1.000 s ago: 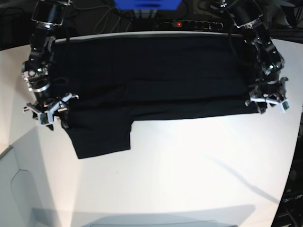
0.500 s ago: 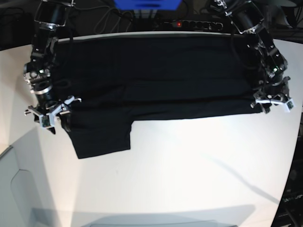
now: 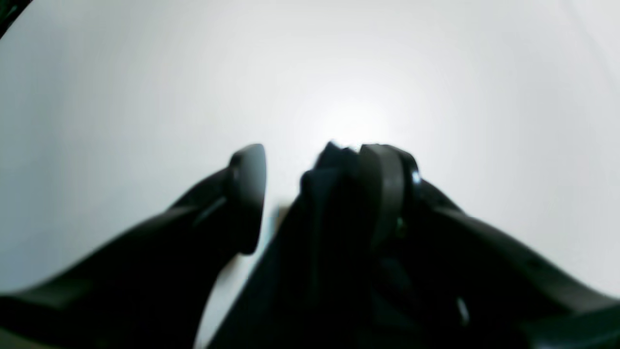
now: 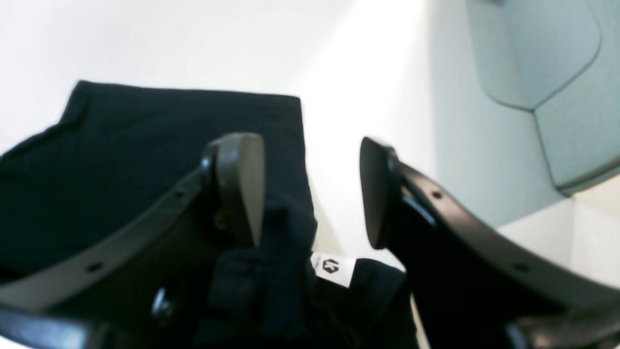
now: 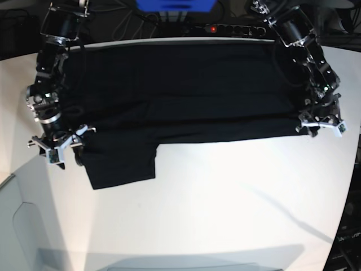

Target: Fold the T-shirt properly

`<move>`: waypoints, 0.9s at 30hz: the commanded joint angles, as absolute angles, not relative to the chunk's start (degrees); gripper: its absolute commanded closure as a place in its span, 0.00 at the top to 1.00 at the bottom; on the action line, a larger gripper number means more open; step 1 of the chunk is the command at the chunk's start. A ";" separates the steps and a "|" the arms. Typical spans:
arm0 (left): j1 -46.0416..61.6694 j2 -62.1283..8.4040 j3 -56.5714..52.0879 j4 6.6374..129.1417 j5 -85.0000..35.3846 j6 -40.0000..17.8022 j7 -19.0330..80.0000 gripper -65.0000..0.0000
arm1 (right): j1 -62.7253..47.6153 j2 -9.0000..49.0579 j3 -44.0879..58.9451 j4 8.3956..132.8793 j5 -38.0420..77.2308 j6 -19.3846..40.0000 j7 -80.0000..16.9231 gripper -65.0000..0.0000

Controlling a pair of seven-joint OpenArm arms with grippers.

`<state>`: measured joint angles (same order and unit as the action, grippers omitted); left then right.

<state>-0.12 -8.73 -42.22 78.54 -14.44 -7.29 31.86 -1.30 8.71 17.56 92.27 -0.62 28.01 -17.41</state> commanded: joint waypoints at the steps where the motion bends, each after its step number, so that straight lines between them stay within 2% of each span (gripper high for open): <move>1: -0.84 -9.71 -42.24 79.78 -14.73 -7.25 30.55 0.39 | -0.31 9.36 17.71 93.32 0.13 28.00 -16.40 0.50; 9: -0.84 -9.71 -42.24 79.78 -14.73 -7.25 30.64 0.00 | 2.24 9.27 17.63 93.23 0.04 28.00 -16.40 0.50; 14: -0.48 -9.71 -42.24 80.40 -14.73 -7.25 30.64 0.00 | 6.64 9.27 17.63 89.71 0.04 27.91 -16.48 0.50; 24: 4.00 -9.10 -40.57 92.44 -14.73 -7.25 30.73 0.00 | 23.34 11.91 17.54 66.15 -0.04 27.91 -23.34 0.50; 27: 4.62 -9.01 -40.57 93.58 -14.73 -7.25 30.73 0.00 | 26.77 13.32 17.54 59.65 -0.04 27.91 -23.34 0.55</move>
